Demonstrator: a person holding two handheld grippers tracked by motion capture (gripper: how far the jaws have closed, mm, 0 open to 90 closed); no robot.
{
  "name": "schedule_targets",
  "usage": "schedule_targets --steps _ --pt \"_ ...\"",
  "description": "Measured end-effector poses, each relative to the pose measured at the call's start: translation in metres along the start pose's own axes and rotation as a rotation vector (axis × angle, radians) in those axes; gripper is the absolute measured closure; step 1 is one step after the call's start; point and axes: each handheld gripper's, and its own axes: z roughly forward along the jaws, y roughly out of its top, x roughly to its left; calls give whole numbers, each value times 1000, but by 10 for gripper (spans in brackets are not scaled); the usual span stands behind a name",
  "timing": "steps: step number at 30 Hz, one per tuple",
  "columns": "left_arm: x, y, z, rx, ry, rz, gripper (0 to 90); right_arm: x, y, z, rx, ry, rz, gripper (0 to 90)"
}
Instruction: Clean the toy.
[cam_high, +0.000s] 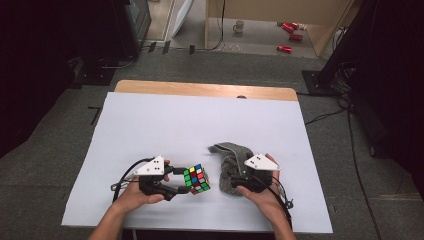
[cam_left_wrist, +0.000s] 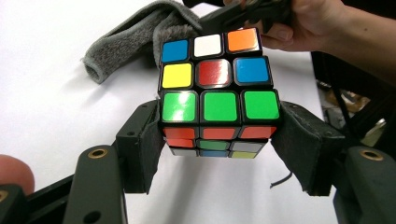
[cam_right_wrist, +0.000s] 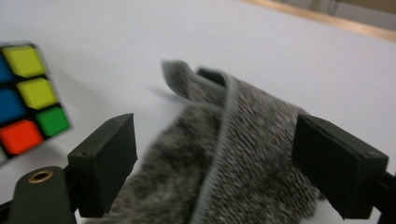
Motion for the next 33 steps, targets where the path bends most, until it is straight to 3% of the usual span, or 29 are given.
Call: schedule_targets --steps 3,6,7,8,9,10,11,13,14,19,26,28,31,32,33 --pt "-1 0 2 13 20 0 355 -2 -10 17 97 -68 8 156" --pt "-1 0 1 14 26 1 355 -1 -15 23 136 -109 -1 200" --pt "-1 1 1 9 31 -1 355 0 -17 26 146 -147 -8 307" --pt "-1 1 1 9 31 -1 355 0 -17 26 146 -147 -8 307" --pt "-1 1 1 8 33 0 355 1 -19 26 144 -195 -25 468" --pt "-1 1 1 8 33 0 355 1 -19 26 144 -195 -25 468" --pt "-1 1 1 9 35 -1 355 1 -20 25 131 -218 -21 613" --pt "-1 1 2 10 41 -1 355 -1 -19 23 114 -209 -2 697" --pt "-1 1 2 10 41 -1 355 -1 -19 23 114 -209 -2 697" --pt "-2 2 6 24 62 6 355 -2 -12 10 41 -141 44 742" --pt "-5 3 11 57 110 26 355 9 5 -9 -48 -53 34 741" --pt "-6 4 12 62 121 24 355 16 12 -17 -82 -8 12 739" --pt "-6 5 14 78 151 32 355 21 18 -21 -91 66 46 737" --pt "-6 5 14 78 151 32 355 21 18 -21 -91 66 46 737" --pt "-8 6 16 94 166 45 355 25 22 -23 -93 109 64 736"
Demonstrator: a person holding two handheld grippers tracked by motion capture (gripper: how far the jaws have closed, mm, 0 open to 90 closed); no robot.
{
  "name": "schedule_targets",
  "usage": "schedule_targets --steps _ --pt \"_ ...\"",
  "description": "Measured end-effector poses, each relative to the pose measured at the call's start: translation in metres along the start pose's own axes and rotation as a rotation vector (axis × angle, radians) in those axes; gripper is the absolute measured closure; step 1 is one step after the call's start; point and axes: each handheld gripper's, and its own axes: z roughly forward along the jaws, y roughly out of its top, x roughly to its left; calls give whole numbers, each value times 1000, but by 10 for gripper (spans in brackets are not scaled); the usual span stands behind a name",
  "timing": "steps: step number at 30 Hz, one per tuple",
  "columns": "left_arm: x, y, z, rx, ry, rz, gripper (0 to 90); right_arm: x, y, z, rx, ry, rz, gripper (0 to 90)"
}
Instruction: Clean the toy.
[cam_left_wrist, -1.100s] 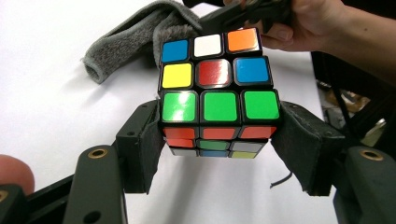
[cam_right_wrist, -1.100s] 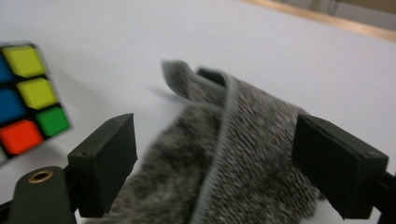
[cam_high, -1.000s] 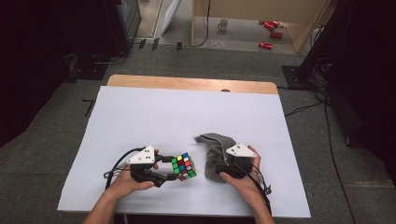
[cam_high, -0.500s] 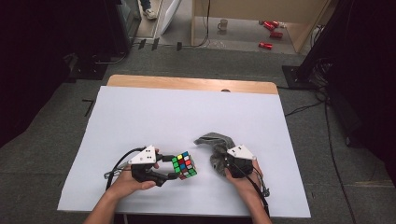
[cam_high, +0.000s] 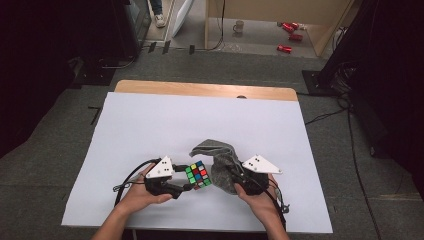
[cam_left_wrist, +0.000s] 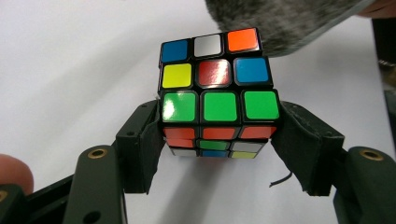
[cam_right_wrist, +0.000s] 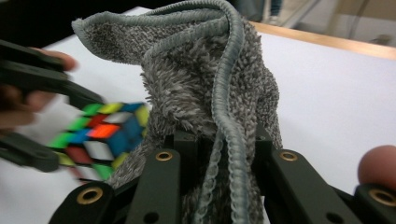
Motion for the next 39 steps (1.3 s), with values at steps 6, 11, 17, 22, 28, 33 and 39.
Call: schedule_targets --steps 6,11,17,22,28,33,39 --pt "-10 4 7 29 26 48 355 19 6 4 19 108 68 730" --pt "-16 7 9 42 43 80 355 29 4 14 65 120 114 724" --pt "-16 7 12 53 55 82 355 34 -1 23 99 92 174 719" --pt "-18 8 14 66 62 89 355 33 3 20 89 138 262 718" --pt "-21 9 16 70 64 101 355 38 2 23 106 222 337 717" --pt "-23 9 16 66 60 111 356 43 -2 29 121 210 318 716" --pt "-21 7 15 55 46 112 356 38 -2 27 110 83 277 720"
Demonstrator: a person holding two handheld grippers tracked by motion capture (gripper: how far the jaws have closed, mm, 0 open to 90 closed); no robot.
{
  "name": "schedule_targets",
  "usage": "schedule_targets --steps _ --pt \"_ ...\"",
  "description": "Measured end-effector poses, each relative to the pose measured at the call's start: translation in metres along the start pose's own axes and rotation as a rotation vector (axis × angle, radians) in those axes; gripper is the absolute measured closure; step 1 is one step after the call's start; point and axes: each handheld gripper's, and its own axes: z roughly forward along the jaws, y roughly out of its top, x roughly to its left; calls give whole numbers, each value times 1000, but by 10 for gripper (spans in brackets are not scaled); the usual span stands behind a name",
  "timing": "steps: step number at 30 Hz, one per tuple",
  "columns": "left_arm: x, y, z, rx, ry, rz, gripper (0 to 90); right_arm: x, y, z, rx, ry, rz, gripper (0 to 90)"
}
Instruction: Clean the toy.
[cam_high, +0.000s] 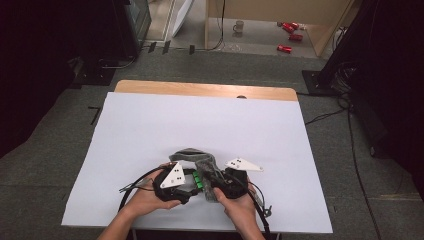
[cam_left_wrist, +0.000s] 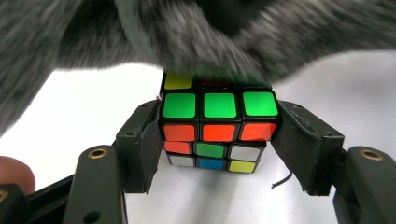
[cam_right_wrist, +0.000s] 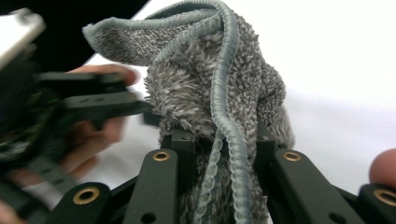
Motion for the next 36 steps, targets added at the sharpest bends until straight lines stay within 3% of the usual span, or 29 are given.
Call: schedule_targets --steps 1,4,8,13,18,19,20,22,27,29,30,31,32,36 --pt "2 -1 -2 -4 -12 -3 355 -8 1 -2 -4 -60 2 721" --pt "3 -2 -3 -13 -14 -7 356 -19 0 -3 -5 -75 34 721" --pt "7 -3 -7 -28 -15 -6 355 -40 1 -6 -37 -163 55 698" --pt "10 -7 -8 -21 -8 13 355 -57 0 -8 -38 -226 57 678" --pt "13 -9 -9 -29 -30 9 355 -66 0 -8 -17 -230 73 608" --pt "13 -10 -9 -29 -31 8 355 -67 0 -7 -12 -227 69 548" --pt "14 -11 -9 -28 -33 6 355 -67 0 -7 -12 -227 69 548" --pt "15 -12 -9 -30 -46 0 354 -65 2 -9 -14 -221 56 444" --pt "17 -13 -9 -21 -77 -16 352 -62 6 -14 -30 -218 44 344" --pt "20 -15 -10 -46 -108 -61 346 -60 10 -18 -43 -224 31 300" --pt "20 -15 -10 -46 -108 -61 339 -60 10 -18 -43 -224 31 300" --pt "22 -15 -14 -77 -130 -94 326 -59 11 -21 -51 -225 26 297" --pt "22 -15 -14 -77 -130 -94 312 -58 12 -21 -55 -219 25 299" --pt "31 -15 -23 -138 -166 -168 280 -51 11 -21 -52 -193 10 325"
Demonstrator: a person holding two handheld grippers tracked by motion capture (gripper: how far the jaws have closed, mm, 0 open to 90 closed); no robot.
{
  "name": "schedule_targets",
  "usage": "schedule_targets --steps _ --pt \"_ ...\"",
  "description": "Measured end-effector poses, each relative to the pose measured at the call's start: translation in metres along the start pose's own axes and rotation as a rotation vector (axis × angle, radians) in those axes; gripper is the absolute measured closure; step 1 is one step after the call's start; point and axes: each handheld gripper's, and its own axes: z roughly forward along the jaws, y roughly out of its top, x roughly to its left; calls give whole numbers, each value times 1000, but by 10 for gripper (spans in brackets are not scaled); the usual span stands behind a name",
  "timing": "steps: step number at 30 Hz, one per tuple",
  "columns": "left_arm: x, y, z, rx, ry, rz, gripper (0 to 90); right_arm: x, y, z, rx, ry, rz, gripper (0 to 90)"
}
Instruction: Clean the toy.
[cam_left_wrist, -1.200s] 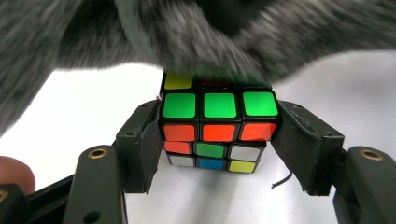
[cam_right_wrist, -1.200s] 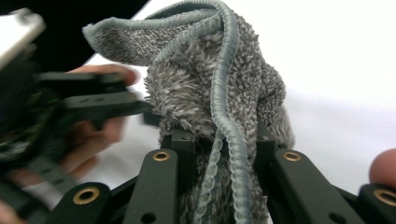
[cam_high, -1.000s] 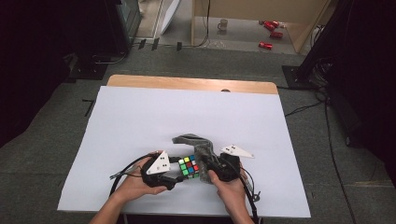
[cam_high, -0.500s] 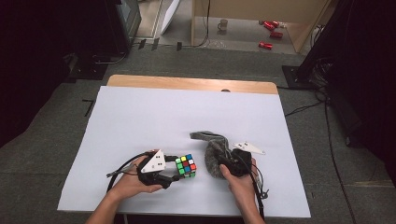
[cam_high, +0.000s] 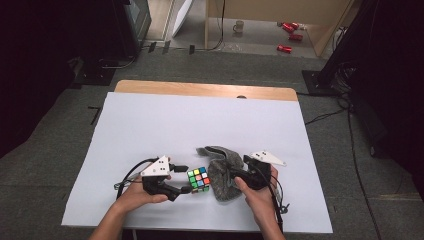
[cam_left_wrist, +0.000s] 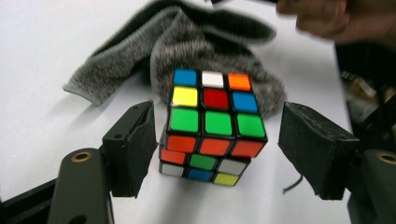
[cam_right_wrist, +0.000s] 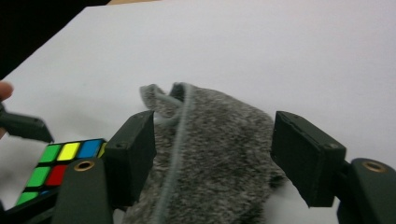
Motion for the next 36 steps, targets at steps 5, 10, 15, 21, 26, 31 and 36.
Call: schedule_targets --steps 5,10,15,21,26,31,36 --pt "6 0 0 -30 5 -92 271 16 -3 1 -6 76 -45 406" --pt "5 -1 13 25 17 -128 309 38 -9 4 15 203 -117 541" --pt "4 0 15 24 0 -138 373 44 -17 15 81 243 -112 576" --pt "0 -2 13 8 0 -107 419 42 -22 23 131 278 -91 619" --pt "-7 -1 12 6 16 -47 438 42 -23 24 156 322 -91 652" --pt "-12 -1 11 4 22 -5 458 43 -24 21 161 347 -113 698" --pt "-14 -1 10 5 8 8 472 42 -24 18 183 363 -126 697"
